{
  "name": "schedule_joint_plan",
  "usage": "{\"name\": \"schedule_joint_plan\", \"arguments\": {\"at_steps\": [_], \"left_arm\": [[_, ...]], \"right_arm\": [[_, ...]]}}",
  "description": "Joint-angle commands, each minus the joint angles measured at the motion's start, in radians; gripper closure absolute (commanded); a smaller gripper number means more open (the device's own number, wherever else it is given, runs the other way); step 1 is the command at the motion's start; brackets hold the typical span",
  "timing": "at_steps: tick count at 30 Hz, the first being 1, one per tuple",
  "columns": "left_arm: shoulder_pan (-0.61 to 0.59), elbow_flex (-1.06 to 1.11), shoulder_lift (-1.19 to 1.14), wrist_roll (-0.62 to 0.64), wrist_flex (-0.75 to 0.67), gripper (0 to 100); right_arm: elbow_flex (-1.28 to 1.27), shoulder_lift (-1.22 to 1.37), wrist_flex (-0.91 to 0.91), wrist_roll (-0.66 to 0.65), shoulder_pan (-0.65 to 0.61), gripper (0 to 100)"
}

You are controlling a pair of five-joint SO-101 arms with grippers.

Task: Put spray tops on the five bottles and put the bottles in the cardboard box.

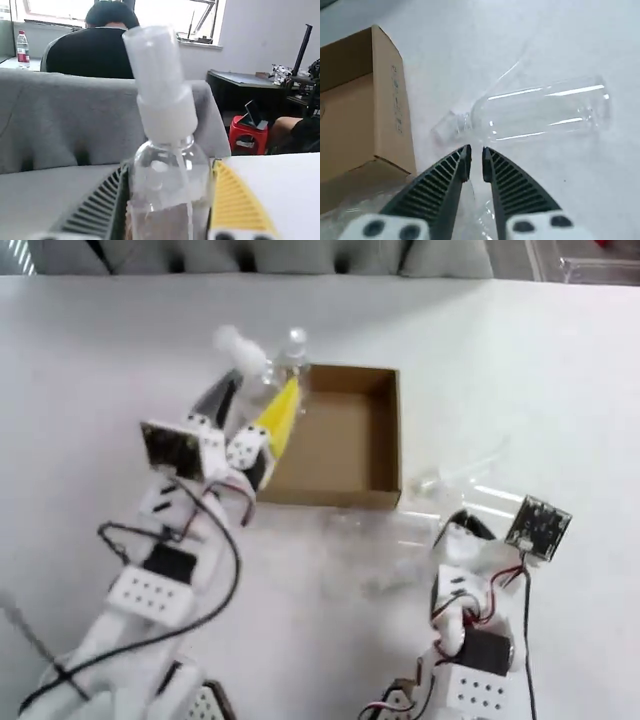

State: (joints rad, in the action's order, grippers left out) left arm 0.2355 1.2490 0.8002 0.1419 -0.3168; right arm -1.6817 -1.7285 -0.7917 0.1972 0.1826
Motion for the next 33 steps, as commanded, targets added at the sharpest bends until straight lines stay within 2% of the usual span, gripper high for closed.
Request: {"name": "schedule_joint_plan", "arguments": {"at_steps": [1,22,33], "left_arm": [[-0.013,-0.064,-0.185,0.012,-0.155,98],[-0.015,-0.330,-0.906,0.012,-0.499,98],[-0.016,-0.359,-0.998,0.005,-0.517,98]], "right_arm": [[-0.012,-0.015,-0.004,-0.005,0.012,97.9],[-0.012,-0.015,0.002,-0.006,0.007,97.8],[-0.012,-0.015,0.004,-0.006,0.007,97.7]]}}
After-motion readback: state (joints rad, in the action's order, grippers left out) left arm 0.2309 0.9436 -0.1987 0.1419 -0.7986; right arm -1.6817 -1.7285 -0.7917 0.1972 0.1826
